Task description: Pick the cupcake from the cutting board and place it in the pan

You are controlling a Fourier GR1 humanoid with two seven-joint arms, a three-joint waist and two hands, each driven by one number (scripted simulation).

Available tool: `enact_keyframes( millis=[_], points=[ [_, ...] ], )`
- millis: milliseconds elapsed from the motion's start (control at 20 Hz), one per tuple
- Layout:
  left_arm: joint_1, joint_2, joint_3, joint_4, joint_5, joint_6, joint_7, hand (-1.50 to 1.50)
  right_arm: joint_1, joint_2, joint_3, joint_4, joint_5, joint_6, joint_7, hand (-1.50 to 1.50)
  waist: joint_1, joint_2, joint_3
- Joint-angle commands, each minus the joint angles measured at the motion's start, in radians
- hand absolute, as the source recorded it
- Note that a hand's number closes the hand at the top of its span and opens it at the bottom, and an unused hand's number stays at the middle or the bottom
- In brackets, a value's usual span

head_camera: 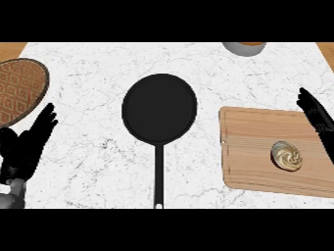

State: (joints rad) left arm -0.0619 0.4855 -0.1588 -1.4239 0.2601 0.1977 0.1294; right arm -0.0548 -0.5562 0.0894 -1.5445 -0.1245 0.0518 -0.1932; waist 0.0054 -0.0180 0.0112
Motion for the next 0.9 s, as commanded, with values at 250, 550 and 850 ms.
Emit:
enact_keyframes(
  millis=[250, 550, 850],
  points=[
    [-0.081, -0.072, 0.069, -0.141, 0.045, 0.060, -0.021, 0.00, -0.132, -0.008, -0.300, 0.052, -0.409, 0.187, -0.080, 1.50, -0.007, 0.013, -0.009],
    [-0.064, -0.084, 0.073, -0.191, 0.084, 0.049, 0.054, 0.00, 0.270, -0.054, -0.313, 0.039, -0.005, -0.033, -0.320, -1.50, -0.032, 0.012, -0.010],
    [-0.081, -0.105, 0.067, -0.174, 0.063, 0.043, 0.057, 0.00, 0.349, -0.212, -0.442, 0.141, 0.037, 0.080, -0.407, -1.50, -0.016, 0.017, -0.011]
  ],
)
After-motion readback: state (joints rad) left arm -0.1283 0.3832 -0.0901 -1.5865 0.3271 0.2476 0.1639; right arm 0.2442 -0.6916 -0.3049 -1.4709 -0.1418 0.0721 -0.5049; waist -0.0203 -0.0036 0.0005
